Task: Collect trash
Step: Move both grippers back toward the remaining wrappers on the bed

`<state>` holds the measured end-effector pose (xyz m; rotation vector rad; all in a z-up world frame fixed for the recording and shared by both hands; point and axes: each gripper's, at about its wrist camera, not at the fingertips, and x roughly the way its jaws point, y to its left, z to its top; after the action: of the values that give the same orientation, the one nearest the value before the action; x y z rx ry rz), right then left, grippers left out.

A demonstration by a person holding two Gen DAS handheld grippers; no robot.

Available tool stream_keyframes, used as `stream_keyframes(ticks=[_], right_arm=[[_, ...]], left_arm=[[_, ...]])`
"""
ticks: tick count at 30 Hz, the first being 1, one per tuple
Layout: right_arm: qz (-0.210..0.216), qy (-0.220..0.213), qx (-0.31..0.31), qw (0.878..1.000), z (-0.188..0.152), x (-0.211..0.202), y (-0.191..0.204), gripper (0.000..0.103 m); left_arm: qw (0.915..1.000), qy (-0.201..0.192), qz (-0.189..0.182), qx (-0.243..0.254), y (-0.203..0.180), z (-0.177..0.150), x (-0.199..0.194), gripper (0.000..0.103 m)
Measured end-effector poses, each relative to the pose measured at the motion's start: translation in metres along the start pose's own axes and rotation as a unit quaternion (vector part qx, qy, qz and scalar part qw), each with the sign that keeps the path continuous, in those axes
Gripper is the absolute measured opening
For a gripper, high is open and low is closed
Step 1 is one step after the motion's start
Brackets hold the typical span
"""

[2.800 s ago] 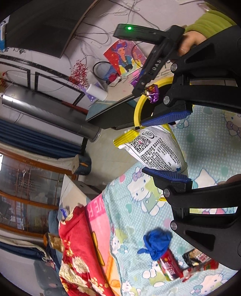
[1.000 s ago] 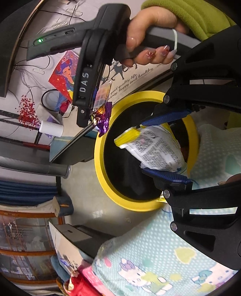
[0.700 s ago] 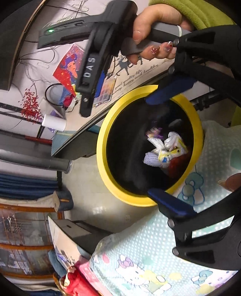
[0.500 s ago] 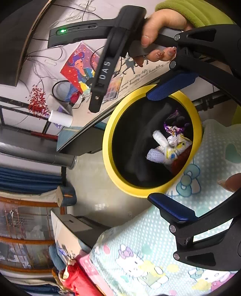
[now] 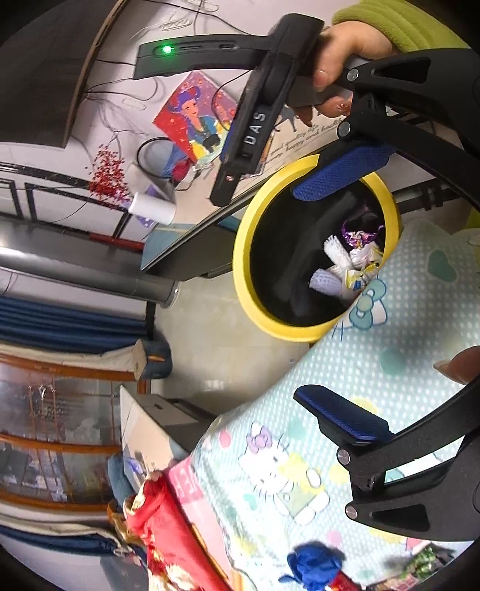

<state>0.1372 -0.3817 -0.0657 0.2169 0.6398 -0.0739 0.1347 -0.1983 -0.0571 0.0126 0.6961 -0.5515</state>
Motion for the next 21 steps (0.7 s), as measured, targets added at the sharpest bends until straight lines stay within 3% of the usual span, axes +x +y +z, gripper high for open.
stream_keyframes(ticks=[21], right_arm=[[0.056,-0.008,-0.050,0.997,-0.003,-0.016,0.063,0.079]], left_arm=[[0.9956,-0.052,0.068,-0.038,0.046,0.001,-0.059,0.092]])
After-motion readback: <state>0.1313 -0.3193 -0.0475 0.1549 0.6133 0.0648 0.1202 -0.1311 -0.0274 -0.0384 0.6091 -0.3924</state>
